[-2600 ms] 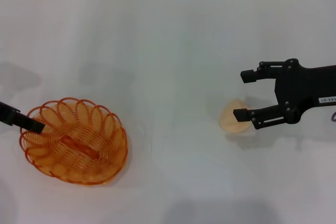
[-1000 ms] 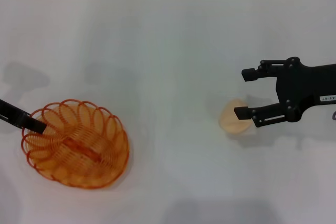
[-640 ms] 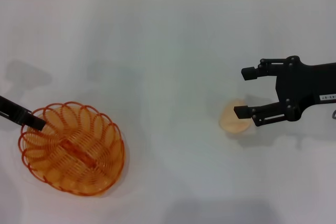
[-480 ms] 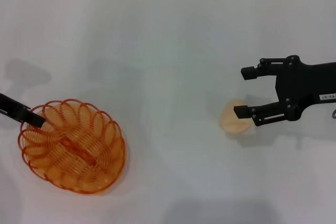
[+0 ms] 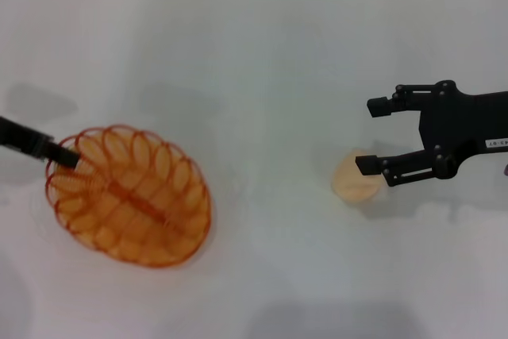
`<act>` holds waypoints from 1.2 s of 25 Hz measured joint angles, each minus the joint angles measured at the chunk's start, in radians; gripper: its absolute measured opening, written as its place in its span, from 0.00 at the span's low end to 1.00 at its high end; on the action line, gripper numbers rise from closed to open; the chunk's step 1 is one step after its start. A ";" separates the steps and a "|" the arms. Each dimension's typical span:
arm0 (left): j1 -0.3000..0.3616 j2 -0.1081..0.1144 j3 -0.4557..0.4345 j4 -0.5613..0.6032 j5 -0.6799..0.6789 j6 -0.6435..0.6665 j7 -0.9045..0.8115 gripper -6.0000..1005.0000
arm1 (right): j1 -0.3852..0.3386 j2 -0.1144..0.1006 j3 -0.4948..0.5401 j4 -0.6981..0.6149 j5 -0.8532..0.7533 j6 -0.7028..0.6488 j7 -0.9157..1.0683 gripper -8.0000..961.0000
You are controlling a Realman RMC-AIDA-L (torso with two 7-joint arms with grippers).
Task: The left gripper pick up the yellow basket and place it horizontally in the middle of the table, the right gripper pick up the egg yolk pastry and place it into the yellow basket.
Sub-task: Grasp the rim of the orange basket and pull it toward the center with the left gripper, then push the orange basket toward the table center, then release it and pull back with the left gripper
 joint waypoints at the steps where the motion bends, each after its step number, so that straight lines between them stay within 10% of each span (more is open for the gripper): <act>1: 0.000 0.000 -0.015 0.003 -0.010 0.001 -0.005 0.09 | 0.000 0.000 0.003 0.002 0.000 0.000 0.000 0.89; 30: -0.015 -0.029 -0.040 -0.026 -0.151 -0.166 -0.458 0.09 | 0.015 0.000 0.055 0.002 0.000 -0.012 0.013 0.89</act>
